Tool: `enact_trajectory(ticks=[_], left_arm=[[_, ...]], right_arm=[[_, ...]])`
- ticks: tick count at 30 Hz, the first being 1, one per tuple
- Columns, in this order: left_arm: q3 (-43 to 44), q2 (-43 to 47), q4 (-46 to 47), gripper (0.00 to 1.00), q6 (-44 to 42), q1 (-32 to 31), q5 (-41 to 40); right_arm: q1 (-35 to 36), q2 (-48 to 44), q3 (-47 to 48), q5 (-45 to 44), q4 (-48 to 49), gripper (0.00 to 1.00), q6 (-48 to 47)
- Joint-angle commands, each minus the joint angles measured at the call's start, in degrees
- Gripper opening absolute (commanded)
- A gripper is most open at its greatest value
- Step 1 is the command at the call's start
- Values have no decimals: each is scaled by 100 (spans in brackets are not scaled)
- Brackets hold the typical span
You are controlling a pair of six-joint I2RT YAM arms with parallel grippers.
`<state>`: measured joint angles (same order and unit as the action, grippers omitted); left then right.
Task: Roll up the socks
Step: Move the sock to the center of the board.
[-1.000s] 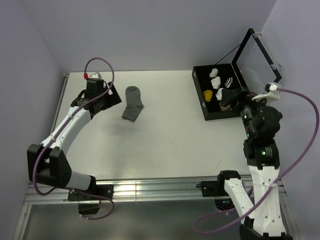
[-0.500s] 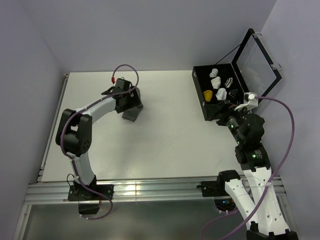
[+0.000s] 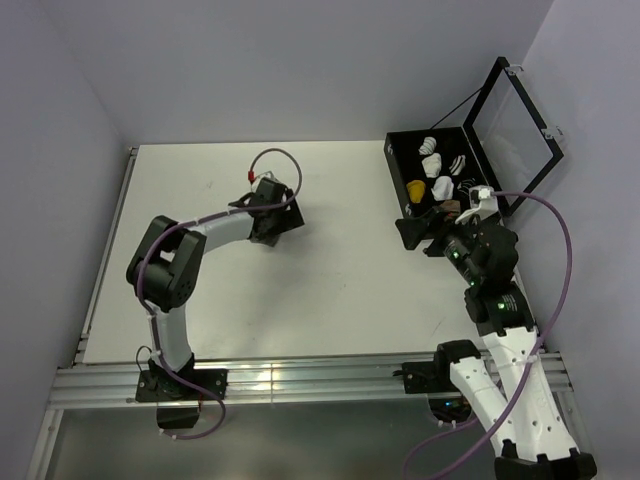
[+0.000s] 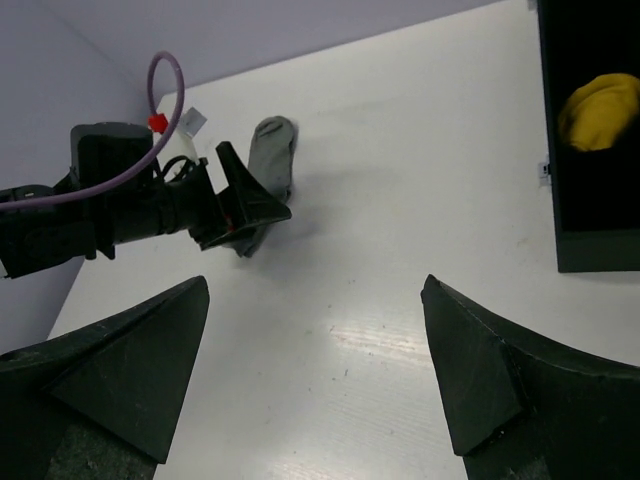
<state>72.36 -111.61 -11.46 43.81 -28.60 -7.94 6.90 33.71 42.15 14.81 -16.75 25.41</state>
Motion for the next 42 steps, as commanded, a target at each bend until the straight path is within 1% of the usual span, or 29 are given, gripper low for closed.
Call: enact_trajectory(ticks=[1, 5, 9, 12, 13, 15, 16, 17, 18, 20, 22, 24, 25, 26, 27, 28, 29, 30, 32, 33, 34, 35, 36, 38, 39, 42], left_arm=[[-660, 201, 240, 96, 364, -356, 126], [-1380, 438, 408, 96, 549, -908, 179], [-1777, 640, 408, 97, 637, -1525, 127], [-1979, 1070, 224, 97, 813, -1833, -74], [-2023, 1472, 110, 97, 883, -1877, -180], [-2094, 1922, -57, 97, 945, -1948, -530], [-2059, 2368, -162, 97, 1006, -1948, -672], [-2015, 2555, -459, 97, 1033, -1939, -873], [-1954, 2739, -601, 97, 1042, -1930, -1241], [-1769, 3144, -1074, 99, 1112, -1913, -1603], [-1725, 3442, -1270, 99, 1156, -1764, -1858], [-1839, 3646, -1315, 100, 1200, -1580, -1886], [-2039, 3847, -1297, 99, 1243, -1344, -1877], [-2146, 3936, -1271, 99, 1279, -1193, -1738], [-2260, 4015, -1210, 99, 1296, -1018, -1624], [-2487, 4198, -1183, 99, 1314, -651, -1509], [-2594, 4287, -1165, 99, 1331, -482, -1352], [-2804, 4480, -1130, 99, 1349, -210, -1307], [-3068, 4805, -1078, 99, 1384, 55, -1201], [-3070, 4807, -1077, 99, 1411, 56, -1175], [-3218, 5007, -1060, 99, 1419, 161, -1148], [-3280, 5105, -1060, 99, 1454, 214, -1122], [-3350, 5193, -1077, 99, 1481, 267, -1095], [-3535, 5430, -1086, 99, 1472, 390, -1095], [-3640, 5544, -1086, 99, 1455, 434, -1095], [-3798, 5668, -1174, 99, 1428, 575, -1095]], right_arm=[[40, 188, -40, 461, 278, 95, -220], [49, 276, -110, 620, 453, 95, -264], [110, 434, -111, 576, 498, 95, -448], [355, 565, -154, 358, 550, 94, -650], [591, 618, -146, 278, 576, 94, -695], [891, 741, -146, -20, 594, 94, -870], [1058, 855, -137, -135, 612, 94, -914], [1381, 934, -137, -223, 629, 93, -1011], [1541, 996, -146, -346, 664, 92, -1072], [1980, 1216, -128, -452, 700, 91, -1230], [2227, 1470, -111, -557, 761, 88, -1336], [2622, 1681, -67, -707, 805, 84, -1424], [2763, 1795, -32, -881, 831, 83, -1459], [2930, 2092, 55, -1005, 840, 82, -1538], [3280, 2252, 117, -1145, 806, 80, -1582], [3474, 2428, 196, -1303, 788, 80, -1635], [3659, 2856, 371, -1653, 753, 79, -1723], [4061, 3060, 468, -1883, 709, 79, -1758], [4554, 3743, 758, -2261, 682, 77, -1846], [4679, 4009, 864, -2359, 639, 75, -1873], [4785, 4229, 1109, -2438, 621, 74, -1925], [4899, 4440, 1242, -2526, 568, 69, -1952], [4996, 4877, 1365, -2605, 533, 67, -1996], [5277, 5275, 1681, -2685, 498, 60, -2154], [5348, 5590, 1787, -2781, 437, 59, -2198], [5568, 6005, 2139, -2773, 392, 58, -2347]])
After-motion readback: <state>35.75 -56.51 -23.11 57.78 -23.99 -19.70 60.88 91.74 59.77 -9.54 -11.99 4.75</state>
